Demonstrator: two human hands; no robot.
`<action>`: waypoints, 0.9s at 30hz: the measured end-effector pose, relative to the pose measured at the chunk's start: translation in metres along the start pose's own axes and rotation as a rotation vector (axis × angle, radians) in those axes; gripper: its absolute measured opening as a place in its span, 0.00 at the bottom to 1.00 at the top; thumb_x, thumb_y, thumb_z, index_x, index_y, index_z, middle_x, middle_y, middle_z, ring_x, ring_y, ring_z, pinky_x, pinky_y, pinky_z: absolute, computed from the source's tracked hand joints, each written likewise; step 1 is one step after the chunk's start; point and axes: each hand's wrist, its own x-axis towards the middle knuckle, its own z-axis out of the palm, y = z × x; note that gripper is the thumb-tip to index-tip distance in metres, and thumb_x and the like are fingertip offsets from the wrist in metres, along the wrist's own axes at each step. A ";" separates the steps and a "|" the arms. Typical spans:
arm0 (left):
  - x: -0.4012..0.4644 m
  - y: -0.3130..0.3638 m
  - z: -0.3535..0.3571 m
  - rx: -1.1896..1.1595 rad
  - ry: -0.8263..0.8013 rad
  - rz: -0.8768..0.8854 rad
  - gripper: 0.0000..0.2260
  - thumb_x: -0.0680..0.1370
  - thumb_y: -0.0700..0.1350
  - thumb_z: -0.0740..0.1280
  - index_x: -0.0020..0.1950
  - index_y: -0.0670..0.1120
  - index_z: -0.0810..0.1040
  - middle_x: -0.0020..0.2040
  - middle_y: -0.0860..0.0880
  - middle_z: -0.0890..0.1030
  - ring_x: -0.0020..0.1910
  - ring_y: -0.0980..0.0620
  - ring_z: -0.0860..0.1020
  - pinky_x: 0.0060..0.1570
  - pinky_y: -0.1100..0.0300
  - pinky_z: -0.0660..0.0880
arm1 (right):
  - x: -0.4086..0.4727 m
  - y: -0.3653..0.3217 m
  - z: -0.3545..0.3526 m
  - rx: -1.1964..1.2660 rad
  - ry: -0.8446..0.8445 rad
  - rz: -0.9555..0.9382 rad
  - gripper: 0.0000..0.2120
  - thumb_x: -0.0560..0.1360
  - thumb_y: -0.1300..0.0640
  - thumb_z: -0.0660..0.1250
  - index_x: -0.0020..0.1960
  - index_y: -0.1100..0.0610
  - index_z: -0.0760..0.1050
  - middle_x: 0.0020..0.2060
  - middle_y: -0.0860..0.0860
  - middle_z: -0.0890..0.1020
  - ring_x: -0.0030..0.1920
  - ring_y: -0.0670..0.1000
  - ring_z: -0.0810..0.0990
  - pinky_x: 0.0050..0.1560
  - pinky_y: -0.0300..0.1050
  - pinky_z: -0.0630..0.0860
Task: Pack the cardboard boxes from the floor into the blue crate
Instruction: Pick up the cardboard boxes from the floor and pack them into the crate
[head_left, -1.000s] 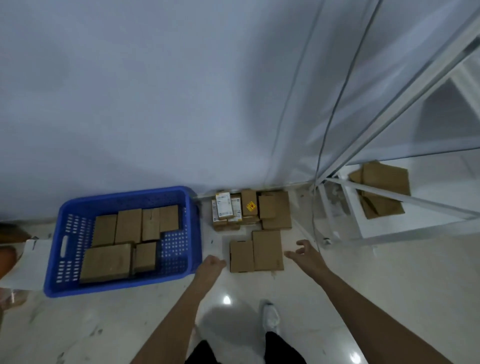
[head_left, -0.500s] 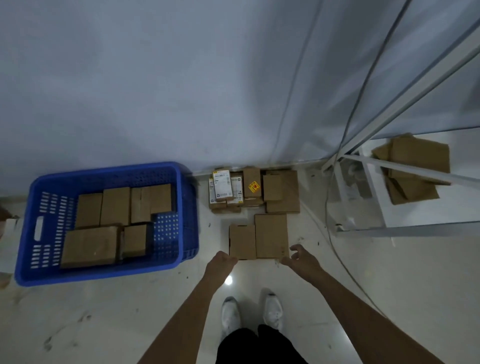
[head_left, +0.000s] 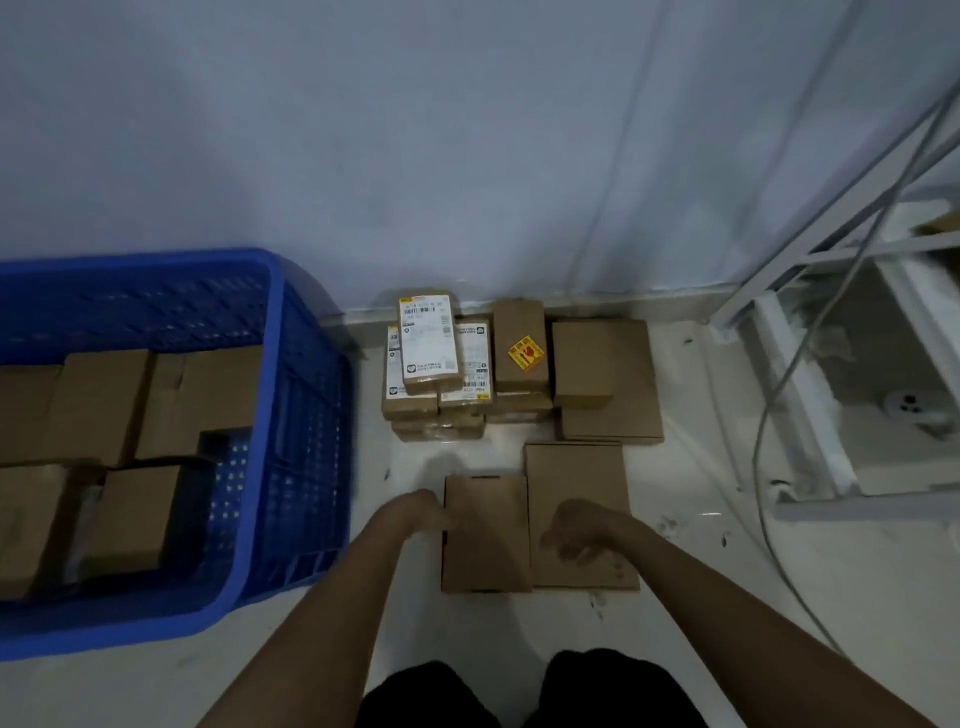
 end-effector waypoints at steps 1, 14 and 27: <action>0.024 -0.003 -0.002 0.017 -0.047 -0.026 0.37 0.75 0.58 0.67 0.76 0.41 0.58 0.72 0.42 0.66 0.67 0.45 0.71 0.63 0.56 0.72 | 0.025 -0.003 0.001 -0.038 -0.029 0.007 0.15 0.74 0.48 0.70 0.49 0.61 0.77 0.46 0.57 0.83 0.40 0.50 0.83 0.36 0.40 0.79; 0.089 -0.023 -0.013 -0.403 -0.002 0.101 0.20 0.75 0.50 0.70 0.61 0.40 0.74 0.57 0.45 0.79 0.57 0.47 0.78 0.59 0.53 0.78 | 0.061 -0.034 0.004 -0.127 0.158 -0.244 0.17 0.76 0.45 0.66 0.51 0.58 0.79 0.46 0.55 0.85 0.40 0.51 0.84 0.44 0.45 0.79; -0.290 -0.003 -0.062 -0.752 0.196 0.139 0.20 0.76 0.55 0.67 0.64 0.46 0.71 0.58 0.45 0.78 0.51 0.49 0.78 0.36 0.65 0.72 | -0.287 -0.089 -0.004 0.643 0.107 -0.240 0.23 0.75 0.46 0.69 0.62 0.54 0.64 0.56 0.51 0.74 0.50 0.47 0.77 0.42 0.40 0.76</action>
